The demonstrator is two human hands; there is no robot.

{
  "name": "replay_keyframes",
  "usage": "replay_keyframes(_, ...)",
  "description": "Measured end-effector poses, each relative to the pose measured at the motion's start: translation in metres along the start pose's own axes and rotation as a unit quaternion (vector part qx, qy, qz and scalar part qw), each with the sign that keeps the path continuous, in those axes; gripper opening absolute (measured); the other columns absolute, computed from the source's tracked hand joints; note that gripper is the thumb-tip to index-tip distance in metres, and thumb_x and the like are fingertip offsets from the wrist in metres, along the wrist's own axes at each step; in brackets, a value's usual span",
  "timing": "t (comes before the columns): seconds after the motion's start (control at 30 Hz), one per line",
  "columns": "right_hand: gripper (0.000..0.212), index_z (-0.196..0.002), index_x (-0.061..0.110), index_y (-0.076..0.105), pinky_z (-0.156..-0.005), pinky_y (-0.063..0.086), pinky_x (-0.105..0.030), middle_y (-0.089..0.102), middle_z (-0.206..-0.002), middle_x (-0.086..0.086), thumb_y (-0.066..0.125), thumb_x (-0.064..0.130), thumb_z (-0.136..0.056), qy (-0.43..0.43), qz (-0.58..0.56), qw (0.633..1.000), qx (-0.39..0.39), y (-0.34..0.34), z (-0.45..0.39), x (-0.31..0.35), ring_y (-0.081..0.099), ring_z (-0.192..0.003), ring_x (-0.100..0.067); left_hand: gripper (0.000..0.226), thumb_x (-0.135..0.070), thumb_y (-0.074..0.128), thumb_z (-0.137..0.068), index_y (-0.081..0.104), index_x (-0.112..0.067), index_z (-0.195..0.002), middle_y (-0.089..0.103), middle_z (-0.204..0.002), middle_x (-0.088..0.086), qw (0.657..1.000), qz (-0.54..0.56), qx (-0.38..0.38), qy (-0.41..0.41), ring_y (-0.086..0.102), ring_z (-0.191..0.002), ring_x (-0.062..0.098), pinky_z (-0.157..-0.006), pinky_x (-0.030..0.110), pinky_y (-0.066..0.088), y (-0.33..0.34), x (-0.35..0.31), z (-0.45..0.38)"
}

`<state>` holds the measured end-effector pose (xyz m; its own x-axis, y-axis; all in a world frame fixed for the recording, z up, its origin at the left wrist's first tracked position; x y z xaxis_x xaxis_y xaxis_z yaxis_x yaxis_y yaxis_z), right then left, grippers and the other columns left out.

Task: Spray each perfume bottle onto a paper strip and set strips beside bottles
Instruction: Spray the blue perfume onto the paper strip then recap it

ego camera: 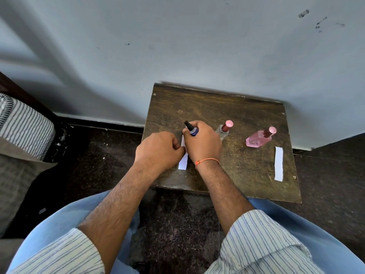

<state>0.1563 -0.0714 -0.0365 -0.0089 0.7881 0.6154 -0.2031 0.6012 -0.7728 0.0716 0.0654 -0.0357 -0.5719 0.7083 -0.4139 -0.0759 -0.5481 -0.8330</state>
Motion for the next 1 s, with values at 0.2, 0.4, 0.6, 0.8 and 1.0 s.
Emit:
replay_keyframes(0.2, 0.015, -0.110, 0.033, 0.076, -0.077, 0.057, -0.033, 0.077, -0.094, 0.014, 0.072, 0.041, -0.099, -0.032, -0.067, 0.997, -0.019, -0.015, 0.017, 0.009, 0.073, -0.093, -0.015, 0.018, -0.049, 0.068, -0.088, 0.068, -0.034, -0.079, 0.069, -0.081, -0.015, 1.000, 0.011, -0.010, 0.014, 0.066, -0.078, 0.007, -0.065, 0.029, 0.054, -0.010, -0.002, 0.001)
replay_keyframes(0.4, 0.012, -0.103, 0.028, 0.082, -0.084, 0.059, -0.025, 0.080, -0.095, 0.018, 0.079, 0.037, -0.096, -0.046, -0.191, 0.980, -0.005, -0.064, 0.044, -0.005, 0.074, -0.092, 0.000, 0.012, -0.037, 0.073, -0.090, 0.068, -0.041, -0.101, 0.070, -0.086, -0.018, 0.982, 0.101, -0.024, 0.158, 0.064, -0.070, -0.002, -0.062, 0.025, 0.053, -0.018, -0.033, 0.010)
replay_keyframes(0.6, 0.003, -0.099, 0.029, 0.082, -0.081, 0.057, -0.024, 0.082, -0.092, 0.011, 0.082, 0.028, -0.096, -0.034, -0.245, 0.966, 0.077, -0.106, 0.060, -0.050, 0.074, -0.084, -0.002, 0.046, -0.009, 0.073, -0.099, 0.067, -0.028, -0.140, 0.071, -0.107, -0.004, 0.876, 0.346, 0.067, 0.329, 0.047, -0.049, 0.029, -0.047, 0.036, 0.043, -0.017, -0.080, 0.037)
replay_keyframes(0.8, 0.008, -0.104, 0.016, 0.083, -0.078, 0.059, -0.022, 0.082, -0.083, 0.007, 0.079, 0.014, -0.097, -0.033, -0.298, 0.944, 0.140, -0.115, 0.067, -0.075, 0.073, -0.078, 0.000, 0.040, -0.012, 0.078, -0.097, 0.073, -0.020, -0.137, 0.075, -0.112, -0.004, 0.857, 0.300, 0.122, 0.401, 0.068, -0.078, 0.019, -0.066, 0.041, 0.058, 0.008, -0.107, 0.047)
replay_keyframes(1.0, 0.014, -0.111, -0.011, 0.072, -0.047, 0.043, -0.004, 0.062, -0.048, 0.018, 0.067, -0.002, -0.102, -0.003, -0.357, 0.906, 0.225, -0.106, 0.063, -0.075, 0.058, -0.043, 0.007, 0.045, -0.012, 0.078, -0.097, 0.071, -0.020, -0.141, 0.075, -0.115, -0.002, 0.856, 0.287, 0.164, 0.399, 0.071, -0.096, 0.032, -0.079, 0.057, 0.058, 0.023, -0.115, 0.049)
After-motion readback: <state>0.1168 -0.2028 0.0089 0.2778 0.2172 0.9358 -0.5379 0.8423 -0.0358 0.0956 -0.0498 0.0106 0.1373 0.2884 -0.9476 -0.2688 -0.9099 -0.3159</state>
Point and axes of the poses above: each hand's wrist, its own z-axis away from the middle knuckle, its own y-axis out of the palm, x = y × z, the point moved 9 cm from there along -z, towards the middle knuckle
